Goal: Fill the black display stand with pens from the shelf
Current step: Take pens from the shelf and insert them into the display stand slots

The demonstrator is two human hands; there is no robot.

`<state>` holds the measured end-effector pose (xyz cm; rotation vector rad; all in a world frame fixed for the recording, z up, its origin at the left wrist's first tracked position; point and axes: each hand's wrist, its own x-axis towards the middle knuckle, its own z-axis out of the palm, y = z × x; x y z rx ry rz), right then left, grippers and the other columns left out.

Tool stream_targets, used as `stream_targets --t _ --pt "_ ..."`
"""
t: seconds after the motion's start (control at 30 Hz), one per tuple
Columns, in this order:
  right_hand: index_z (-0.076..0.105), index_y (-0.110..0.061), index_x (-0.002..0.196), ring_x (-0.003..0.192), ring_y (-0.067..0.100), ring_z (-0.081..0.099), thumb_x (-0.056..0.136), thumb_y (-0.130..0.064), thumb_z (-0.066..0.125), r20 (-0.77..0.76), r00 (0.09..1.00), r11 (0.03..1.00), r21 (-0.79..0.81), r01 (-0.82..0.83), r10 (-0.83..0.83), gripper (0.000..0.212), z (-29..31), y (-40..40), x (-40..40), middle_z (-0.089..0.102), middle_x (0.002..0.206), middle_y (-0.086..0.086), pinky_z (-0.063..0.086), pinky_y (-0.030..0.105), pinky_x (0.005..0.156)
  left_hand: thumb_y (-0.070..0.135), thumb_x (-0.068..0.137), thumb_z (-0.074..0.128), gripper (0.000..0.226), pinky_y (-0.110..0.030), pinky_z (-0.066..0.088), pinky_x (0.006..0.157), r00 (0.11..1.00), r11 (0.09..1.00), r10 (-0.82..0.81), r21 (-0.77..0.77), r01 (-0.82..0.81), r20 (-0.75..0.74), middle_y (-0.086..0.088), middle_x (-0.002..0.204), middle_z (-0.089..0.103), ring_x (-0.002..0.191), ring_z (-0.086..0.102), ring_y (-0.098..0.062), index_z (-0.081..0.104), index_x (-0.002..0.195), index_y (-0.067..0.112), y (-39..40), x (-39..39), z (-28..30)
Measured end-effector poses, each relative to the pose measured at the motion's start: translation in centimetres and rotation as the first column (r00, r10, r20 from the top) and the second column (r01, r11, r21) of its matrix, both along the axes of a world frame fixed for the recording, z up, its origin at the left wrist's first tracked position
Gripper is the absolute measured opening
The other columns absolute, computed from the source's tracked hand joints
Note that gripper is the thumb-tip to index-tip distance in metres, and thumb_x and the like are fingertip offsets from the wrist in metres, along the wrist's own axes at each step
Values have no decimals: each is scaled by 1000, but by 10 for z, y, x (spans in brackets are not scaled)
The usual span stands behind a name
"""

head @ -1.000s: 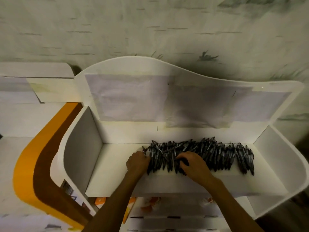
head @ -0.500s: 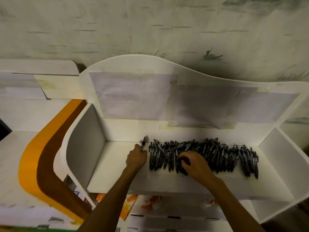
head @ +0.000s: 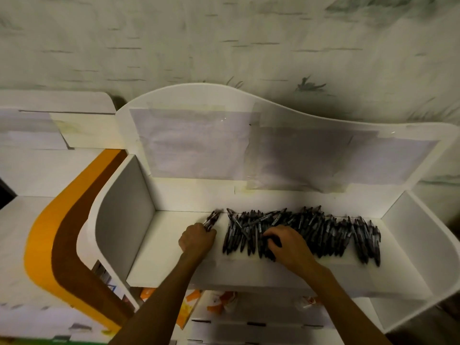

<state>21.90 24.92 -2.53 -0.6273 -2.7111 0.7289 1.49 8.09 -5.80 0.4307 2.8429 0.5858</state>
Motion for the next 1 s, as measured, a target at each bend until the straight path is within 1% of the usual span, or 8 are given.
stream_targets --t 0.13,0.23,0.33,0.5,0.63,0.73,0.87,1.0 --pt "69 -20 114 106 14 57 96 -17 58 -12 1000 1000 -7 -4 4 21 4 2 1 67 112 -2 48 32 94 43 83 55 27 -28 46 66 998 997 -42 57 45 -45 0 83 64 78 62 -25 62 96 21 2 -1 3" --pt "69 -19 114 107 14 57 96 -17 58 -9 1000 1000 -6 -6 6 22 4 2 3 66 112 -2 47 31 94 44 85 54 24 -34 53 80 987 988 -143 54 147 -78 -4 91 67 86 63 -27 60 95 24 9 1 5" --pt "70 -19 115 105 13 57 96 -17 58 -13 1000 1000 -10 0 0 23 4 3 5 66 112 -2 47 29 94 55 91 52 31 -38 42 89 969 978 -206 5 208 -138 0 93 67 97 60 -24 61 99 26 14 3 3" --pt "70 -18 114 103 13 57 96 -16 57 -23 1000 1000 -5 -3 3 22 8 4 6 66 111 -2 48 29 93 70 90 48 42 -38 38 84 969 980 -194 23 200 -153 4 85 63 92 59 -22 54 88 28 18 4 2" --pt "70 -18 113 102 13 57 96 -16 56 -19 1000 1000 -2 -11 11 22 9 4 6 66 110 -2 48 28 92 72 87 51 48 -34 54 79 986 981 -160 102 164 -45 4 80 68 75 65 -17 60 80 25 18 12 -2" --pt "70 -19 113 103 12 58 96 -17 57 -23 1000 1000 -7 -9 8 22 8 4 7 66 111 -3 48 28 92 64 84 61 42 -32 58 71 989 982 -144 127 138 34 4 76 67 70 64 -14 65 83 23 18 14 -4" --pt "69 -20 115 105 13 58 96 -16 58 -18 1000 1000 -12 2 -2 23 7 5 10 66 113 -2 48 27 93 53 74 74 35 -27 54 63 985 984 -170 65 168 22 4 74 65 68 63 -13 64 83 21 22 10 5" --pt "69 -19 114 103 13 59 95 -16 58 -32 999 1000 -20 -12 11 22 10 2 8 66 111 -2 50 29 92 55 65 79 44 -22 38 50 991 994 -106 6 105 77 5 72 58 63 55 -11 57 81 20 19 0 16"
